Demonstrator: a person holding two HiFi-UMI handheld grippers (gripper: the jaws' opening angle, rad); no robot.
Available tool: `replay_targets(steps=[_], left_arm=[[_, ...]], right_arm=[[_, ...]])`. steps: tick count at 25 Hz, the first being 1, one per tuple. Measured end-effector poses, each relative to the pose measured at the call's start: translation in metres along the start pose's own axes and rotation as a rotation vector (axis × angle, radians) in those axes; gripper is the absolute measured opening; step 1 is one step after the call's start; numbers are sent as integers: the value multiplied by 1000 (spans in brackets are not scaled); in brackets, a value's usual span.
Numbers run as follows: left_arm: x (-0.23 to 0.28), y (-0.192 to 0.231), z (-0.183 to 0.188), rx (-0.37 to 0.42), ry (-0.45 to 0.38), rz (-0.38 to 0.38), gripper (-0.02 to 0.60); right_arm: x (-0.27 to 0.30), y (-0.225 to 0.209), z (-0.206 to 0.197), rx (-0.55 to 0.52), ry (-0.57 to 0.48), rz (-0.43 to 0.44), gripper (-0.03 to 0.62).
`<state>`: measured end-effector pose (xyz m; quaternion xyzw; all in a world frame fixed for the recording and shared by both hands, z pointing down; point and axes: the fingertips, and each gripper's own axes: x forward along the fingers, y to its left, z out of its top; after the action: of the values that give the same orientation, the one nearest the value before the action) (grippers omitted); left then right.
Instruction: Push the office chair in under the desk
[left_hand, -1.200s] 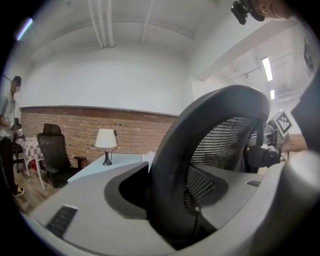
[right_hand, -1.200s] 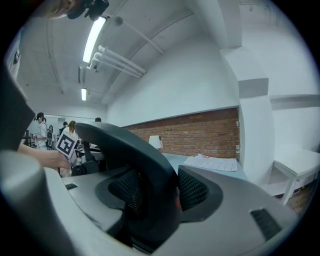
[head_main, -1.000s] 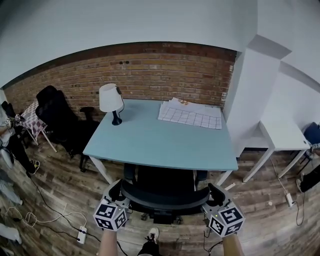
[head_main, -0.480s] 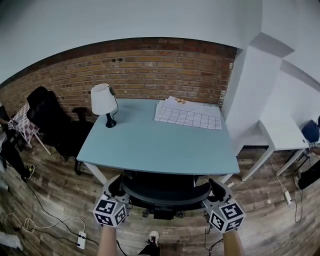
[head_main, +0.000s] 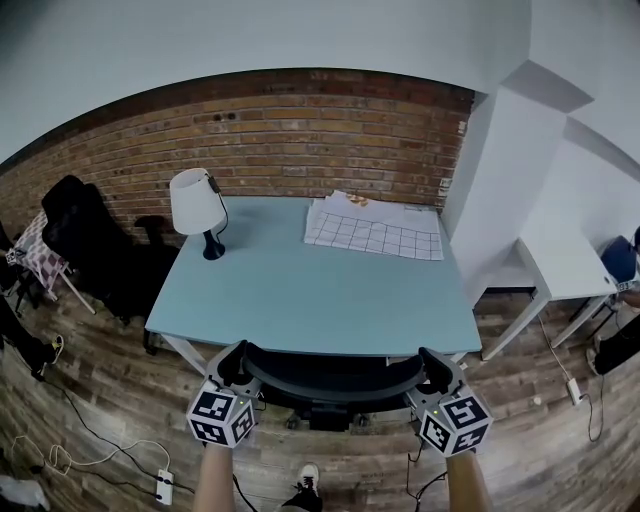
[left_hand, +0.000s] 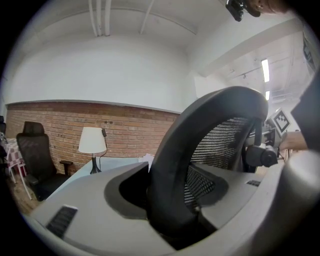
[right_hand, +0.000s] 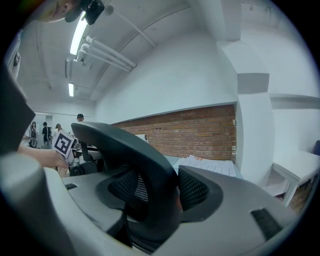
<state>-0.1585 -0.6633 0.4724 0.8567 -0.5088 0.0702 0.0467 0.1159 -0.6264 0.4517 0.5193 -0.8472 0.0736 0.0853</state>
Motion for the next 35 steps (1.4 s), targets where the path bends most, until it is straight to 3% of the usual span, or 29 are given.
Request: replay_targets(steps=[27, 35], left_arm=[[71, 42, 11, -13, 48, 6, 256], [70, 39, 11, -25, 24, 20, 258]], right_arm=[[75, -35, 19, 19, 51, -84, 273], [72, -38, 18, 28, 14, -75, 275]])
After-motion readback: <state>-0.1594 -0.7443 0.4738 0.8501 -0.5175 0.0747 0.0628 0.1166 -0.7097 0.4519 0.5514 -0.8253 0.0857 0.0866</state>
